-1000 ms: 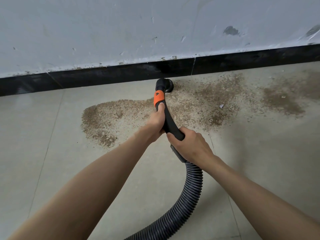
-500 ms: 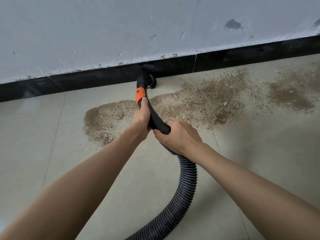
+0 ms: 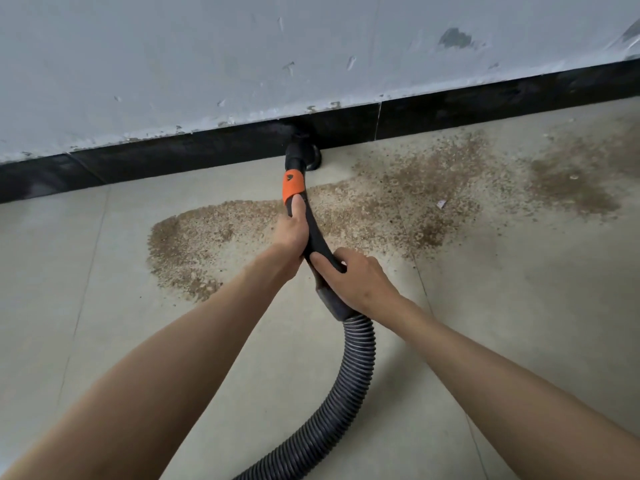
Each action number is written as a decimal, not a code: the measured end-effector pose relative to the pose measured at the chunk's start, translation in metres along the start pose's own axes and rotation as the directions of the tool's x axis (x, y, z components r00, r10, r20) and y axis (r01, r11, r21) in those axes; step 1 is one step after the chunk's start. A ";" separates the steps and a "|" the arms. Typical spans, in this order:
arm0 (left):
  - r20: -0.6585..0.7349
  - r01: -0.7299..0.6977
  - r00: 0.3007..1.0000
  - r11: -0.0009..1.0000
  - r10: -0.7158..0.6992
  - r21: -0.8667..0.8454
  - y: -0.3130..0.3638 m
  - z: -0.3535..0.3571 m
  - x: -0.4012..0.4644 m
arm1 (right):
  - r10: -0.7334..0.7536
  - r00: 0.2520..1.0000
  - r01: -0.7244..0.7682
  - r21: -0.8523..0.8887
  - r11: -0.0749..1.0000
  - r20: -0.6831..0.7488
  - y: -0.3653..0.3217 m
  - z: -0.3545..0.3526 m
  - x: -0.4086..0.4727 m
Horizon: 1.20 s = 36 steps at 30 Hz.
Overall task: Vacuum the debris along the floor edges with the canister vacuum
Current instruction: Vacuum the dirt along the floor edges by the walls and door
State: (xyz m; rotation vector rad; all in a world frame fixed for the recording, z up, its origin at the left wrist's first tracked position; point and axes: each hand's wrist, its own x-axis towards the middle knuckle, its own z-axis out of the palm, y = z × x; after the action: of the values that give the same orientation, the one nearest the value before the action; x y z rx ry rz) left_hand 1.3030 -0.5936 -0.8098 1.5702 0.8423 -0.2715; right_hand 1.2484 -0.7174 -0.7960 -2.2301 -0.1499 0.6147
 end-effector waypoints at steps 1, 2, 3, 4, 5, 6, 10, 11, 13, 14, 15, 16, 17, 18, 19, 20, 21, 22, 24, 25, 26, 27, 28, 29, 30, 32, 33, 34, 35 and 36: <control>0.020 -0.013 1.000 1.000 0.013 0.021 -0.002 0.005 0.000 | 0.028 0.999 -0.028 0.036 0.999 0.016 0.003 0.001 0.001; 0.049 -0.024 0.999 0.999 0.023 0.027 -0.004 0.009 0.000 | 0.058 0.997 -0.062 0.086 0.994 0.047 0.005 0.003 0.003; 0.079 -0.035 0.996 0.999 0.033 0.027 -0.006 0.012 0.000 | 0.092 0.992 -0.105 0.160 0.982 0.084 0.008 0.006 0.004; 0.107 -0.043 0.993 0.999 0.040 0.025 -0.007 0.014 0.000 | 0.123 0.985 -0.149 0.248 0.957 0.119 0.011 0.009 0.005; 0.131 -0.048 0.990 0.999 0.045 0.017 -0.008 0.015 0.000 | 0.143 0.980 -0.181 0.326 0.928 0.138 0.012 0.013 0.005; 0.155 -0.046 0.987 0.999 0.045 0.004 -0.008 0.016 -0.001 | 0.154 0.979 -0.193 0.377 0.906 0.132 0.014 0.016 0.005; 0.232 0.003 0.973 0.997 0.013 -0.071 0.004 0.019 -0.005 | 0.156 0.986 -0.122 0.367 0.922 -0.064 0.012 0.022 0.006; 0.244 0.008 0.970 0.997 0.012 -0.080 0.008 0.020 -0.005 | 0.156 0.982 -0.110 0.355 0.928 -0.104 0.010 0.021 0.007; 0.261 0.011 0.965 0.997 0.011 -0.082 0.018 0.022 -0.004 | 0.153 0.978 -0.098 0.336 0.937 -0.142 0.009 0.018 0.008; 0.266 0.018 0.964 0.997 0.004 -0.080 0.022 0.024 -0.003 | 0.150 0.977 -0.096 0.321 0.942 -0.149 0.010 0.016 0.010; 0.273 0.025 0.962 0.997 -0.005 -0.071 0.026 0.026 -0.001 | 0.148 0.978 -0.096 0.308 0.947 -0.150 0.011 0.013 0.011; 0.284 0.031 0.959 0.998 -0.014 -0.056 0.030 0.028 0.000 | 0.149 0.978 -0.099 0.304 0.948 -0.144 0.013 0.009 0.012; 0.299 0.031 0.954 0.999 -0.019 -0.037 0.033 0.032 0.002 | 0.152 0.979 -0.103 0.312 0.944 -0.137 0.015 0.004 0.013; 0.318 0.026 0.948 0.999 -0.017 -0.023 0.035 0.035 0.003 | 0.161 0.979 -0.111 0.336 0.935 -0.125 0.016 -0.001 0.015; 0.341 0.017 0.940 1.000 -0.012 -0.012 0.037 0.039 0.004 | 0.171 0.979 -0.121 0.371 0.921 -0.106 0.017 -0.005 0.017; 0.364 0.008 0.931 1.000 -0.006 -0.002 0.039 0.042 0.005 | 0.181 0.980 -0.130 0.412 0.902 -0.085 0.018 -0.008 0.019; 0.382 -0.004 0.924 1.000 -0.001 0.011 0.042 0.045 0.006 | 0.184 0.981 -0.134 0.450 0.883 -0.068 0.019 -0.009 0.022; 0.394 -0.012 0.919 1.000 0.001 0.024 0.045 0.046 0.006 | 0.183 0.982 -0.136 0.486 0.863 -0.050 0.020 -0.010 0.024; 0.399 -0.007 0.917 0.999 -0.008 0.037 0.052 0.046 0.010 | 0.175 0.985 -0.141 0.555 0.820 -0.008 0.018 -0.009 0.027; 0.399 -0.003 0.917 0.999 -0.014 0.040 0.055 0.046 0.013 | 0.172 0.985 -0.147 0.594 0.791 0.014 0.017 -0.008 0.028; 0.401 0.001 0.916 0.999 -0.018 0.041 0.057 0.047 0.014 | 0.175 0.984 -0.154 0.638 0.754 0.030 0.015 -0.008 0.028; 0.404 0.004 0.915 0.999 -0.020 0.042 0.059 0.047 0.015 | 0.182 0.983 -0.156 0.679 0.717 0.034 0.013 -0.007 0.029; 0.407 0.007 0.913 0.999 -0.023 0.042 0.059 0.048 0.016 | 0.192 0.981 -0.152 0.699 0.699 0.021 0.011 -0.006 0.028; 0.411 0.010 0.911 0.999 -0.026 0.040 0.059 0.048 0.015 | 0.203 0.979 -0.138 0.692 0.709 -0.013 0.010 -0.004 0.028; 0.413 0.013 0.910 0.999 -0.026 0.035 0.058 0.049 0.015 | 0.212 0.975 -0.118 0.672 0.731 -0.060 0.009 -0.003 0.028; 0.409 0.021 0.912 1.000 -0.021 0.005 0.056 0.048 0.013 | 0.219 0.965 -0.079 0.633 0.770 -0.146 0.007 -0.002 0.026; 0.402 0.029 0.915 0.999 -0.020 -0.016 0.055 0.046 0.011 | 0.213 0.963 -0.072 0.603 0.795 -0.165 0.005 -0.003 0.025; 0.396 0.039 0.918 0.998 -0.020 -0.039 0.053 0.044 0.009 | 0.200 0.966 -0.075 0.556 0.828 -0.167 0.003 -0.004 0.023; 0.393 0.049 0.919 0.997 -0.021 -0.062 0.051 0.039 0.007 | 0.184 0.970 -0.081 0.504 0.860 -0.158 0.001 -0.004 0.021; 0.391 0.059 0.920 0.995 -0.022 -0.081 0.049 0.034 0.004 | 0.172 0.975 -0.087 0.466 0.881 -0.142 -0.001 -0.003 0.019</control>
State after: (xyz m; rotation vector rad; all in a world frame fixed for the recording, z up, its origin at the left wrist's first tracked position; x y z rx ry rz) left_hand 1.3472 -0.6217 -0.7822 1.3525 0.5658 -0.5492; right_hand 1.2662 -0.7131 -0.8008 -1.8285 0.2217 0.4579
